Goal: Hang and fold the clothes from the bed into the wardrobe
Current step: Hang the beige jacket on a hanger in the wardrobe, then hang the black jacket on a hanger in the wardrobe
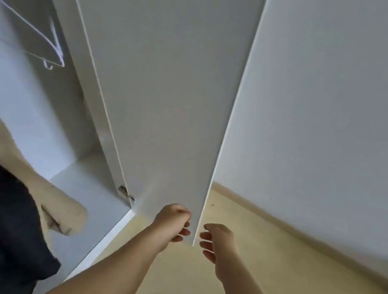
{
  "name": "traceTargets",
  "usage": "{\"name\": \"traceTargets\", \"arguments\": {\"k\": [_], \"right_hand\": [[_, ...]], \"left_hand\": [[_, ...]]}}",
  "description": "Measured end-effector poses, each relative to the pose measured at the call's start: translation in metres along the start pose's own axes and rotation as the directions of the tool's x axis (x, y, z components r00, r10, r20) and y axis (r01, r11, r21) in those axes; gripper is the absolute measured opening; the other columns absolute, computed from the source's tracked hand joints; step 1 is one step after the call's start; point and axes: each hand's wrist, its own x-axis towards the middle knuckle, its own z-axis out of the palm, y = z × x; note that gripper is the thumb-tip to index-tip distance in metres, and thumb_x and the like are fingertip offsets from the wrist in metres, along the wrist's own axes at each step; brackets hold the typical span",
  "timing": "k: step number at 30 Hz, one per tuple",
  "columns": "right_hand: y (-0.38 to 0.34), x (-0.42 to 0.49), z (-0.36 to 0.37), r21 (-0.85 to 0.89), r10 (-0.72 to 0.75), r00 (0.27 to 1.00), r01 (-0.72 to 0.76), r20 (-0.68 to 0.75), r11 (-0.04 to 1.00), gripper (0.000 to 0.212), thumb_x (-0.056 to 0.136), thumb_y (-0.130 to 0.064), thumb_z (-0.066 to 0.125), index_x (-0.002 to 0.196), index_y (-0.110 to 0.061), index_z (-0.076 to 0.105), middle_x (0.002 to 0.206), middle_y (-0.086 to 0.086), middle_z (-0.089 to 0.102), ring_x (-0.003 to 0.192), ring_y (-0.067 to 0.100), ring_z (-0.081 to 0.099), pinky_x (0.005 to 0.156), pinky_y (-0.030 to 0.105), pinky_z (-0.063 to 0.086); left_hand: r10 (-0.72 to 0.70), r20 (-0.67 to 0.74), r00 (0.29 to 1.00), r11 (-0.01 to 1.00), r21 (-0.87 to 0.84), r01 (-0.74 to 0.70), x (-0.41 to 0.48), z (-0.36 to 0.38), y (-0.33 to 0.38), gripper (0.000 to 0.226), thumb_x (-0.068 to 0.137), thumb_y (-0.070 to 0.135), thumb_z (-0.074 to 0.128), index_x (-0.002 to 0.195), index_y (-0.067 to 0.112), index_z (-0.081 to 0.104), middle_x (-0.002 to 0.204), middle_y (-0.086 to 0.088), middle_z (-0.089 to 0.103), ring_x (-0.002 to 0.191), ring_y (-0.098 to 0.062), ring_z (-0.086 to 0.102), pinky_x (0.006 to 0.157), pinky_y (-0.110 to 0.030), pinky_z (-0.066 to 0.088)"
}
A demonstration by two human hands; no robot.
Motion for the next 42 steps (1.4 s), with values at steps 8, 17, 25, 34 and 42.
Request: {"name": "traceTargets", "arguments": {"k": [8,17,25,34,42], "right_hand": [[0.084,-0.066,-0.159,0.326,0.155,0.928,-0.038,-0.34,0.945,0.01,0.089,-0.015,0.052,0.083,-0.015,0.06,0.071,0.002,0.059,0.056,0.015,0.053,0.053,0.021,0.04],[0.183,-0.17,-0.379,0.591,0.287,0.758,0.157,-0.586,0.791,0.011,0.089,-0.013,0.051,0.08,-0.015,0.057,0.068,0.001,0.059,0.052,0.014,0.052,0.053,0.021,0.038],[0.266,-0.239,-0.54,0.664,0.399,0.619,0.278,-0.676,0.694,0.01,0.086,-0.009,0.053,0.078,-0.013,0.058,0.06,0.0,0.056,0.048,0.013,0.047,0.052,0.02,0.036],[0.309,-0.232,-0.688,0.759,0.512,0.585,0.316,-0.628,0.569,0.012,0.088,-0.006,0.052,0.078,-0.011,0.056,0.055,0.001,0.051,0.041,0.012,0.041,0.047,0.017,0.029],[0.314,-0.203,-0.848,0.808,0.6,0.544,0.344,-0.586,0.478,0.014,0.09,-0.005,0.049,0.078,-0.01,0.052,0.057,0.002,0.047,0.038,0.011,0.037,0.04,0.016,0.028]], "left_hand": [[-0.006,0.371,0.929,0.967,0.241,-0.09,-0.06,0.164,-0.019,0.013,0.092,0.019,0.048,0.083,0.023,0.056,0.076,0.001,0.057,0.062,-0.012,0.059,0.058,-0.021,0.044],[-0.04,0.683,0.729,0.856,0.4,-0.328,-0.19,0.406,-0.036,0.017,0.092,0.015,0.047,0.078,0.021,0.055,0.066,0.003,0.053,0.053,-0.01,0.052,0.051,-0.019,0.038],[-0.1,0.818,0.567,0.778,0.42,-0.468,-0.3,0.583,-0.059,0.015,0.093,0.016,0.047,0.082,0.02,0.057,0.07,0.002,0.054,0.056,-0.01,0.055,0.05,-0.019,0.04],[-0.157,0.848,0.506,0.694,0.46,-0.555,-0.332,0.753,-0.059,0.014,0.094,0.017,0.045,0.086,0.018,0.057,0.072,0.001,0.055,0.057,-0.01,0.055,0.049,-0.02,0.039],[-0.202,0.833,0.515,0.634,0.512,-0.579,-0.337,0.929,-0.037,0.019,0.095,0.015,0.043,0.081,0.019,0.056,0.071,-0.001,0.054,0.055,-0.011,0.051,0.044,-0.018,0.037]]}}
